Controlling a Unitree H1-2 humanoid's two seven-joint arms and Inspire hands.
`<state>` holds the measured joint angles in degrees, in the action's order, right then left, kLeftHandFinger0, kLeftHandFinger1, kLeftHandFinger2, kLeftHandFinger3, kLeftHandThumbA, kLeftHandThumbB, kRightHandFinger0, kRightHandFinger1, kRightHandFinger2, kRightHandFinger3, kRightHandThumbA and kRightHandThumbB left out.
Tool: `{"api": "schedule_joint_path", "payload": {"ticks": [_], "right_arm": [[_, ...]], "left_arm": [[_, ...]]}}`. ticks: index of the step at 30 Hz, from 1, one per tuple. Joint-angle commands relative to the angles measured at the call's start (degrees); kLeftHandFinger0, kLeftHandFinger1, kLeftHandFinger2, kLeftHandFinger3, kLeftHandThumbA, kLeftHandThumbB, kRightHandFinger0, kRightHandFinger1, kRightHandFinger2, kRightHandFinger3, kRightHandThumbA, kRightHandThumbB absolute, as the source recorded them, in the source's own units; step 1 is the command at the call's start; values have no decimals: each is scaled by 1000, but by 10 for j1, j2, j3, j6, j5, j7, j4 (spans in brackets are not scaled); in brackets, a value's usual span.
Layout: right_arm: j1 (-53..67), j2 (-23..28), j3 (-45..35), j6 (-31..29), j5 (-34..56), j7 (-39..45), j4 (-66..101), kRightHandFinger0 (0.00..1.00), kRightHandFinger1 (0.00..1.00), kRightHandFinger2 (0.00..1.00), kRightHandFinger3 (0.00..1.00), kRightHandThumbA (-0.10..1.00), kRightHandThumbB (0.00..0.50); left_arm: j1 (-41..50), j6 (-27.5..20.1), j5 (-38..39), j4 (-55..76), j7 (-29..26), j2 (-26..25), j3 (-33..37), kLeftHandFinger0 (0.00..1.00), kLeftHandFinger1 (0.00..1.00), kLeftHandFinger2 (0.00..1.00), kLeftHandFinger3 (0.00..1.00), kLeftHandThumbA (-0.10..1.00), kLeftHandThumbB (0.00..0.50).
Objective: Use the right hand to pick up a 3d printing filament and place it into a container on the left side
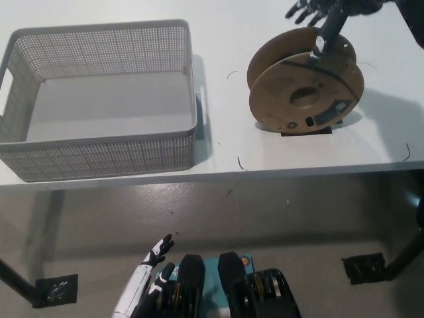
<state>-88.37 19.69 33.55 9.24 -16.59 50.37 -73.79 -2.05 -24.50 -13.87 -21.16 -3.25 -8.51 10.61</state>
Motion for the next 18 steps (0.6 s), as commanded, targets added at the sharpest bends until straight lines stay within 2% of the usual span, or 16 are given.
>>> {"api": "schedule_joint_path", "payload": {"ticks": [1, 2, 6, 9, 10, 11, 12, 13, 14, 15, 16, 17, 18], "right_arm": [[-18, -16, 4, -20, -29, -15, -25, 1000, 1000, 1000, 1000, 1000, 345], [-12, -19, 19, -24, -47, -18, -25, 1000, 1000, 1000, 1000, 1000, 393], [6, -23, 37, -43, -67, -19, -30, 1000, 1000, 1000, 1000, 1000, 391], [26, -35, 60, -52, -91, -30, -44, 1000, 1000, 1000, 1000, 1000, 430], [28, -34, 62, -60, -92, -33, -45, 1000, 1000, 1000, 1000, 1000, 404], [33, -35, 62, -71, -92, -38, -48, 1000, 1000, 1000, 1000, 1000, 399], [36, -37, 59, -62, -90, -42, -51, 1000, 1000, 1000, 1000, 1000, 450], [37, -39, 56, -51, -89, -46, -54, 1000, 1000, 1000, 1000, 1000, 454], [40, -38, 47, -52, -84, -63, -53, 1000, 1000, 1000, 1000, 1000, 438], [46, -38, 33, -57, -76, -101, -48, 960, 1000, 1000, 1000, 750, 362], [51, -38, 16, -54, -63, -125, -47, 601, 641, 645, 830, 468, 258], [61, -36, 20, -78, -76, -177, -38, 491, 605, 614, 461, 205, 289], [67, -35, 17, -87, -82, -206, -34, 311, 413, 452, 247, -62, 287]], "left_arm": [[-3, -24, 3, 10, 4, -4, 0, 1000, 1000, 1000, 1000, 1000, 239], [-3, -24, 3, 9, 5, -4, 1, 1000, 1000, 1000, 1000, 1000, 250], [-4, -24, 0, 7, 5, -4, 4, 1000, 1000, 1000, 1000, 1000, 247], [-2, -24, -6, 10, 6, -1, 3, 1000, 1000, 1000, 1000, 1000, 247], [-5, -24, -6, 11, 6, -2, 2, 1000, 1000, 1000, 1000, 1000, 242], [-7, -23, -6, 11, 6, -1, 2, 1000, 1000, 1000, 1000, 1000, 236], [-8, -24, -4, 11, 6, 0, 2, 1000, 1000, 1000, 1000, 1000, 235], [-9, -24, -1, 10, 7, -1, 2, 1000, 1000, 1000, 1000, 1000, 235], [-10, -24, 1, 11, 8, -1, 1, 1000, 1000, 1000, 1000, 1000, 237], [-12, -24, 6, 11, 10, -3, 2, 1000, 1000, 1000, 1000, 1000, 234], [-14, -24, 4, 10, 10, -5, 2, 1000, 1000, 1000, 1000, 1000, 238], [-16, -24, 2, 10, 11, -5, 2, 1000, 1000, 1000, 1000, 1000, 244], [-17, -24, 1, 10, 12, -4, 1, 1000, 1000, 1000, 1000, 1000, 249]]}}
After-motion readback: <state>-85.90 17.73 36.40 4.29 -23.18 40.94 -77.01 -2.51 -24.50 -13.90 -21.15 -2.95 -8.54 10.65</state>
